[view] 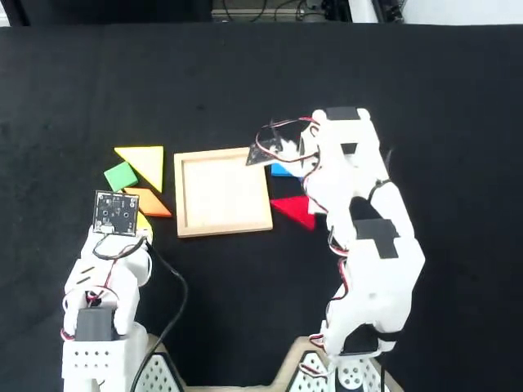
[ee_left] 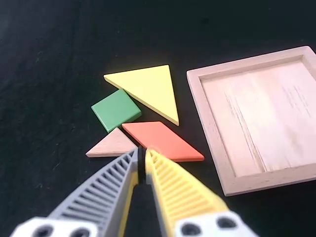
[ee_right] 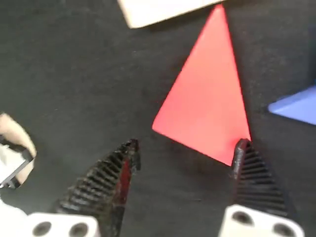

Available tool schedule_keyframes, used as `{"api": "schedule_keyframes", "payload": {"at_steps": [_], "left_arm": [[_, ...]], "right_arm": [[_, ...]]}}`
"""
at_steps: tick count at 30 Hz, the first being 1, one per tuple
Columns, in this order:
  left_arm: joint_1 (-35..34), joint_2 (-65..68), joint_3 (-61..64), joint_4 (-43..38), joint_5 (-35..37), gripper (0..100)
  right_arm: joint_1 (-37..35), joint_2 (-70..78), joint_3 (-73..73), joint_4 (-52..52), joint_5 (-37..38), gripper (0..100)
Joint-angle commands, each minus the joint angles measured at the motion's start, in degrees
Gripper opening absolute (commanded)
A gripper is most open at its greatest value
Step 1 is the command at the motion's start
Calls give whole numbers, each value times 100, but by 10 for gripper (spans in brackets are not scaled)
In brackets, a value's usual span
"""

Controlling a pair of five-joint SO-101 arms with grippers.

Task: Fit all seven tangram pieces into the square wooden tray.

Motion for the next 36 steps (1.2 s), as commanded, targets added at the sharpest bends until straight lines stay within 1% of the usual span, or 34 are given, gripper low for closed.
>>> {"api": "schedule_keyframes", "payload": {"at_steps": [1, 4, 8, 10, 14, 16, 21, 24, 28, 36], "left_arm": [[66, -44, 101, -141, -35, 30], [66, -44, 101, -141, -35, 30], [75, -44, 101, -141, -35, 30], [75, -44, 101, -141, -35, 30], [57, -44, 101, -141, -35, 30], [40, -44, 101, -132, -35, 30], [66, -44, 101, -132, -35, 30], [75, -44, 101, -132, -35, 30], [57, -44, 101, -132, -35, 30], [75, -44, 101, -141, -35, 30]], "right_arm": [[-88, -576, -13, 273, 123, 293], [-123, -1156, 242, 255, 141, 293], [-527, -1912, 1051, 185, 141, 293], [-695, -2202, 1508, -237, 132, 293], [-730, -2378, 2290, -1398, 123, 296], [-712, -2360, 2501, -1670, 123, 296], [-695, -2123, 2545, -1776, 123, 297], [-668, -1938, 2536, -2040, 123, 297], [-492, -1780, 2536, -2277, 123, 297], [-492, -1692, 2466, -1987, 132, 297]]}}
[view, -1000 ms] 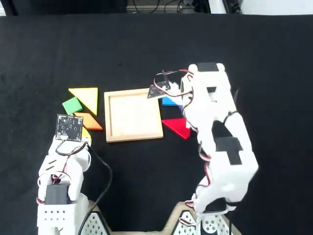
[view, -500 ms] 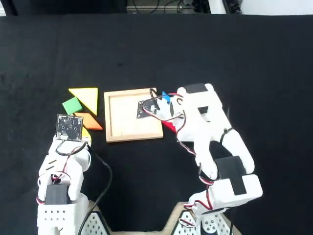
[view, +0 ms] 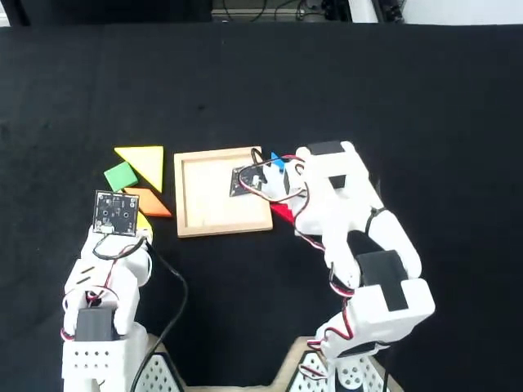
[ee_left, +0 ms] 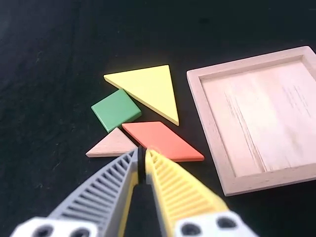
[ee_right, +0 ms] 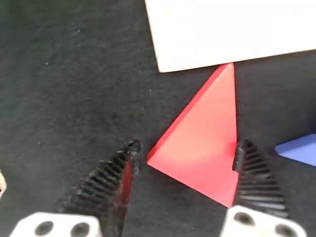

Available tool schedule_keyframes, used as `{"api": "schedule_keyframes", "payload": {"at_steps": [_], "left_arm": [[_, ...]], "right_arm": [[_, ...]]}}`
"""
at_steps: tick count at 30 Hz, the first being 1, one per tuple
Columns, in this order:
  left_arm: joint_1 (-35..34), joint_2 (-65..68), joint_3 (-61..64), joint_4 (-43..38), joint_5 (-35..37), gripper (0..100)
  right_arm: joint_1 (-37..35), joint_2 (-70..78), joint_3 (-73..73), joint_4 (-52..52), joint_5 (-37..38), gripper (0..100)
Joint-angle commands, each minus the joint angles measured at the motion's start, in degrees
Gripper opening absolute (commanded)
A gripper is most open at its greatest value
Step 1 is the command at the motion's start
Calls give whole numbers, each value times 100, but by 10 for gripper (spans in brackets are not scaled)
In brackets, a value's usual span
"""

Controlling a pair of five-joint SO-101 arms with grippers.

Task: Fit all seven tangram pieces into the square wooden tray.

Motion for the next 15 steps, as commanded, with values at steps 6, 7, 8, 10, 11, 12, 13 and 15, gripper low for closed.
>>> {"api": "schedule_keyframes", "payload": {"at_steps": [6, 7, 8, 10, 11, 12, 13, 15], "left_arm": [[40, -44, 101, -141, -35, 30], [40, -44, 101, -141, -35, 30], [40, -44, 101, -141, -35, 30], [40, -44, 101, -141, -35, 30], [40, -44, 101, -141, -35, 30], [40, -44, 101, -141, -35, 30], [40, -44, 101, -141, -35, 30], [40, -44, 101, -141, -35, 30]], "right_arm": [[97, 4, -110, 290, 79, 297], [97, 4, -110, 343, 79, 297], [88, 4, -110, 387, 79, 297], [88, 4, -92, 422, 79, 297], [97, 4, -84, 457, 79, 297], [97, -4, -66, 457, 79, 297], [97, -13, -66, 457, 70, 297], [105, -66, -101, 475, 53, 295]]}}
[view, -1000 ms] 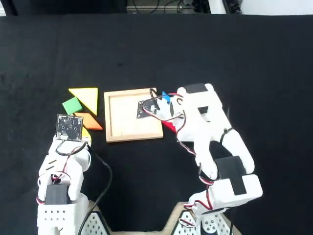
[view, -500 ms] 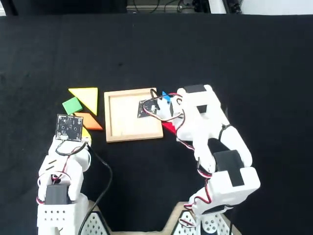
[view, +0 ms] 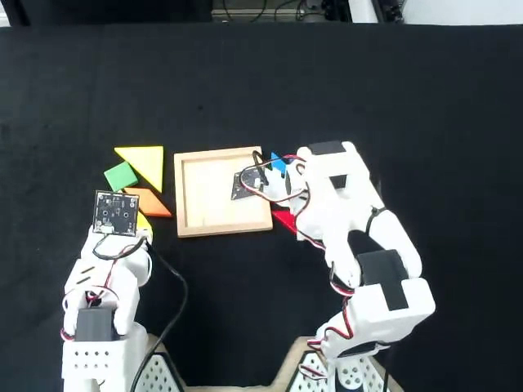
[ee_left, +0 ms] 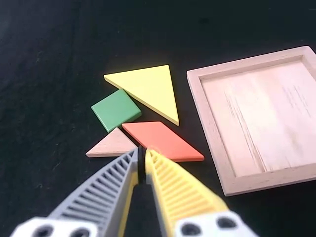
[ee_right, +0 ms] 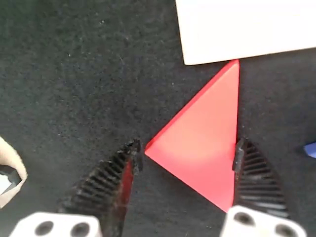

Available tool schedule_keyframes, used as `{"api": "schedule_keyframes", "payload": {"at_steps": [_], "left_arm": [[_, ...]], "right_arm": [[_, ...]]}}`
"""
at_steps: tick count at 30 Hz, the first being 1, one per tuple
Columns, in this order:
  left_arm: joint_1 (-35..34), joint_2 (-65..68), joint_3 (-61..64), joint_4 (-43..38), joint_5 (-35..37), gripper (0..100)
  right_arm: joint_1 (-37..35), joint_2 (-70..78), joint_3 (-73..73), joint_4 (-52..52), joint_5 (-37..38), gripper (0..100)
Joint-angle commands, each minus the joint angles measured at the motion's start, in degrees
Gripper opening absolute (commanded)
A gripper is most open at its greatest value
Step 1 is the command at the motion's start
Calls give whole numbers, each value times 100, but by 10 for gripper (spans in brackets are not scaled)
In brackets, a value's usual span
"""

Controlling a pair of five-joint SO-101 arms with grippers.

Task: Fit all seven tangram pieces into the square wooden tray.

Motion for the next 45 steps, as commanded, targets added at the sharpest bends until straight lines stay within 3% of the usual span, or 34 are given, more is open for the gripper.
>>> {"api": "schedule_keyframes", "payload": {"at_steps": [1, 11, 19, 23, 27, 35, 45], "left_arm": [[40, -44, 101, -141, -35, 30], [40, -44, 101, -141, -35, 30], [31, -44, 101, -114, -35, 30], [31, -44, 101, -132, -35, 30], [31, -44, 101, -141, -35, 30], [48, -44, 101, -141, -35, 30], [66, -44, 101, -141, -35, 30]], "right_arm": [[97, -136, -145, 141, 44, 294], [211, -1182, 154, 659, -167, 297], [220, -1121, 1182, -862, -378, 298], [211, -1121, 1305, -1081, -404, 302], [211, -1174, 1279, -1081, -396, 363], [237, -1138, 1156, -1029, -18, 338], [88, -2105, 1121, -123, -18, 336]]}}
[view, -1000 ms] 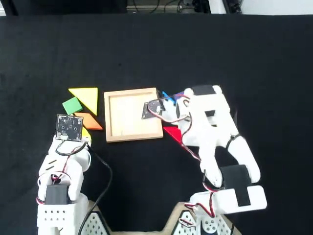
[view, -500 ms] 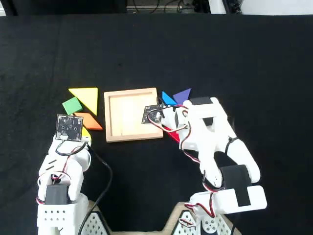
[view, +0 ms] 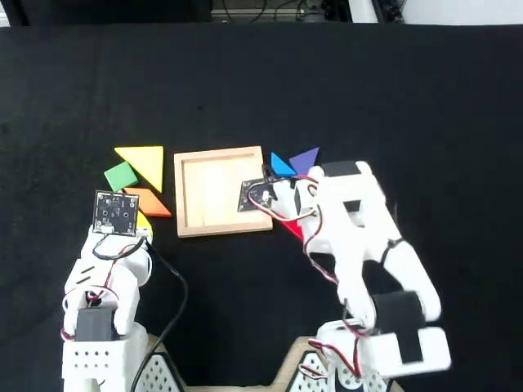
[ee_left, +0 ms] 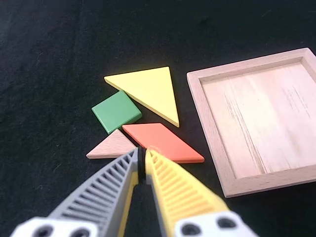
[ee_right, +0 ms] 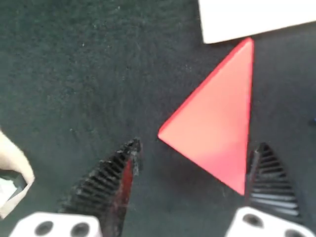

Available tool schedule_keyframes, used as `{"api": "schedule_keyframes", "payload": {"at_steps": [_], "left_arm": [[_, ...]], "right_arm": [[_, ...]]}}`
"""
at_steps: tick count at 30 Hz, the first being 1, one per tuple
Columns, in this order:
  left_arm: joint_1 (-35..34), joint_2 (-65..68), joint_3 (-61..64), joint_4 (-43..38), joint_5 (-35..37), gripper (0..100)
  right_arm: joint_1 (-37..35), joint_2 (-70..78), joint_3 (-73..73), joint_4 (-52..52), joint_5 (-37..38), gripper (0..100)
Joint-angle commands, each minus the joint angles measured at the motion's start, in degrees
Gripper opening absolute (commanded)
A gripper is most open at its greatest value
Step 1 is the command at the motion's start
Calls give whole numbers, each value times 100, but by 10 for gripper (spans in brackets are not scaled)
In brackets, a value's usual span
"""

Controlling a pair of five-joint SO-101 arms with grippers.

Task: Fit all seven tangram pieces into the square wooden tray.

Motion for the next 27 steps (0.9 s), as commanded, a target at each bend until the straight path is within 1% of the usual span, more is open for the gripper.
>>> {"api": "schedule_keyframes", "payload": {"at_steps": [1, 5, 12, 17, 22, 27], "left_arm": [[57, -44, 101, -114, -35, 30], [48, -44, 101, -114, -35, 30], [40, -44, 101, -105, -35, 30], [40, -44, 101, -105, -35, 30], [40, -44, 101, -105, -35, 30], [57, -44, 101, -114, -35, 30]], "right_arm": [[-62, -681, -180, 352, 53, 336], [-176, -769, 92, 387, 62, 336], [-290, -760, 708, -369, 53, 336], [-281, -699, 716, -431, 53, 336], [-229, -400, 690, -738, 53, 336], [-229, -136, 637, -695, 53, 336]]}}
